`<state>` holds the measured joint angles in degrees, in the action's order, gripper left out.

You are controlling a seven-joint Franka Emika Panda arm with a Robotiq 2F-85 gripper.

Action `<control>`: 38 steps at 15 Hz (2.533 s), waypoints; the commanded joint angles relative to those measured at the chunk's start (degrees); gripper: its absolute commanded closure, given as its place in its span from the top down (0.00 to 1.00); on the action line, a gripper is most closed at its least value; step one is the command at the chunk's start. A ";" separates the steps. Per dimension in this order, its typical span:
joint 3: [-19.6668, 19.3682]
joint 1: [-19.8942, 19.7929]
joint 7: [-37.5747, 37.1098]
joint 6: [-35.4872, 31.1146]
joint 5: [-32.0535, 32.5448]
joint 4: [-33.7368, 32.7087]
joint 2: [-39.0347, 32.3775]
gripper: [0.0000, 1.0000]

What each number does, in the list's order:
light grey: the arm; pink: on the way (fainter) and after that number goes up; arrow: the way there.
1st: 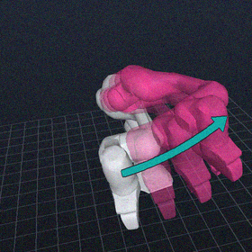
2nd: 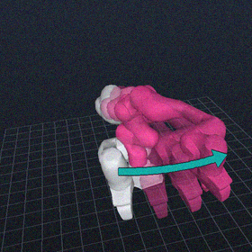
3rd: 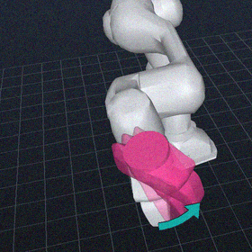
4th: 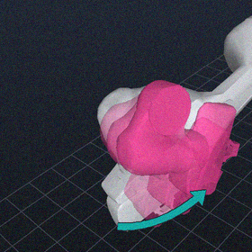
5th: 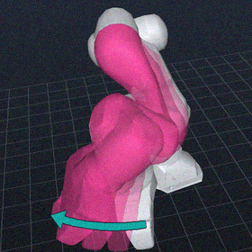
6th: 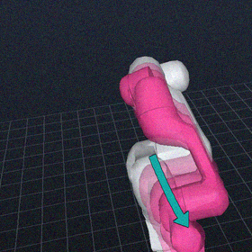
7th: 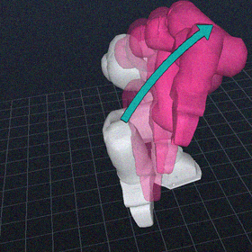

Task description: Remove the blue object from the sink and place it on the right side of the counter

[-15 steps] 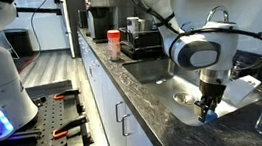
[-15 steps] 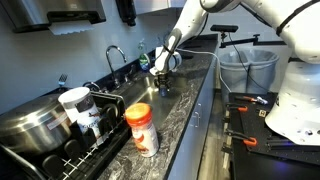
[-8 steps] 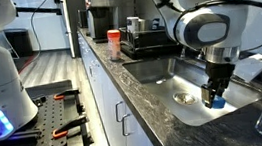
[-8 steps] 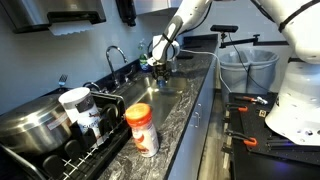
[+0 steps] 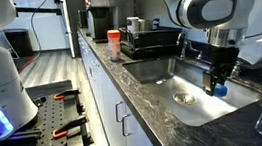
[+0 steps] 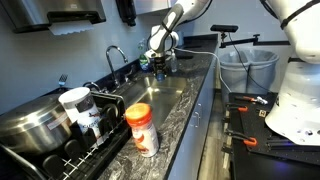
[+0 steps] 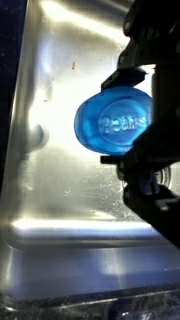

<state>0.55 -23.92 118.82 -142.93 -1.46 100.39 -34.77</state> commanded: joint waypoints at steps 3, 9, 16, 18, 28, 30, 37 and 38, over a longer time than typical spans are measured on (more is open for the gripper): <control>-1.28 -0.62 -2.56 4.65 -4.96 1.32 5.10 0.38; -5.87 0.22 -13.21 5.63 -4.42 1.16 6.51 0.38; -5.50 -0.95 -12.84 4.51 -4.14 -0.14 4.10 0.63; -5.45 -0.93 -12.84 4.51 -4.14 -0.14 4.03 0.38; -8.93 -1.05 -36.06 4.81 -4.71 -2.90 3.97 0.38; -8.65 -1.22 -38.70 4.80 -4.56 -4.40 3.38 0.38; -7.77 -2.81 -44.71 4.70 -4.88 -13.22 -1.72 0.38; -7.52 -3.10 -45.18 4.91 -4.96 -14.64 -2.79 0.38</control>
<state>-8.10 -25.72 75.73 -138.77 -5.78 91.06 -34.20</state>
